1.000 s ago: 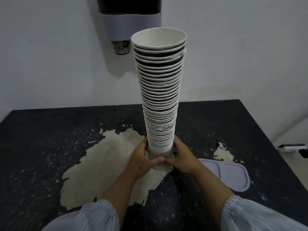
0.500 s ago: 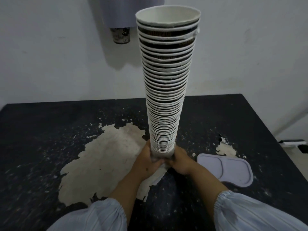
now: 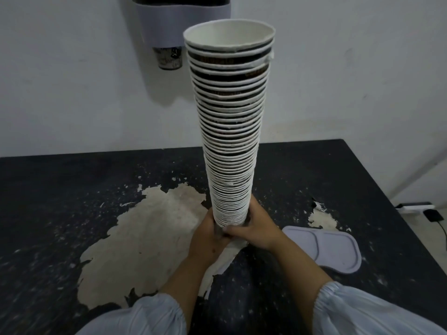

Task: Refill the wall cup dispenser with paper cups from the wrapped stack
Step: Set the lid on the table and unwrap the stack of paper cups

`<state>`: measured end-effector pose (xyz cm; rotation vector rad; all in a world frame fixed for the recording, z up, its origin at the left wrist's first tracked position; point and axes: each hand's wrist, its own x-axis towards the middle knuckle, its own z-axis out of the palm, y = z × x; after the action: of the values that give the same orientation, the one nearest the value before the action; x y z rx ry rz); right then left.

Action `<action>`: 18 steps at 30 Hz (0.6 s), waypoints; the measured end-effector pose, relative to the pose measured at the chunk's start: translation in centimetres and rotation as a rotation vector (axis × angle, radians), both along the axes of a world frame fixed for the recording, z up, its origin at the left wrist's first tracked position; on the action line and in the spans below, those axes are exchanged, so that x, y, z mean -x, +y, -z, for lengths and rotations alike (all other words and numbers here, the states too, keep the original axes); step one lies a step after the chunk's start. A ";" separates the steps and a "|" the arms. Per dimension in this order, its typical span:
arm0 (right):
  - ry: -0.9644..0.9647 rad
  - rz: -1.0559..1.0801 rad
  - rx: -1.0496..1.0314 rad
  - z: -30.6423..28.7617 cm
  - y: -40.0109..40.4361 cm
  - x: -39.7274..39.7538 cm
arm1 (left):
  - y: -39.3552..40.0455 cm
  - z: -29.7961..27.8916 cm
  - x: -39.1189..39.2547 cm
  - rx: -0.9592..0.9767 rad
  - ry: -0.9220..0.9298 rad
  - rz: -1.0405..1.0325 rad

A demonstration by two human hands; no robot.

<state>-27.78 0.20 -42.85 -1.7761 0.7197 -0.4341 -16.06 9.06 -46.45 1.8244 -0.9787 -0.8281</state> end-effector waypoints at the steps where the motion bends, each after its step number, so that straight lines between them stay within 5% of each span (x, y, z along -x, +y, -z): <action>1: 0.001 0.011 0.002 0.3 0.1 -0.1 | 0.0 0.3 0.0 -0.012 -0.018 -0.003; 8: -0.021 0.081 -0.004 1.6 0.5 -0.4 | -0.2 1.2 -0.1 -0.162 -0.215 0.024; 13: -0.058 0.131 0.001 1.1 0.8 -0.8 | -0.4 1.0 0.2 -0.151 -0.127 -0.010; 15: -0.062 0.147 -0.002 1.0 0.8 -0.8 | -0.9 1.5 0.5 -0.193 0.083 -0.062; 18: -0.060 0.164 0.004 0.8 1.0 -0.7 | -0.8 2.1 0.4 -0.162 -0.019 -0.020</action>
<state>-27.07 1.18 -43.61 -1.7072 0.8254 -0.5972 -16.43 8.22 -48.51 1.9801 -0.9268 -0.9014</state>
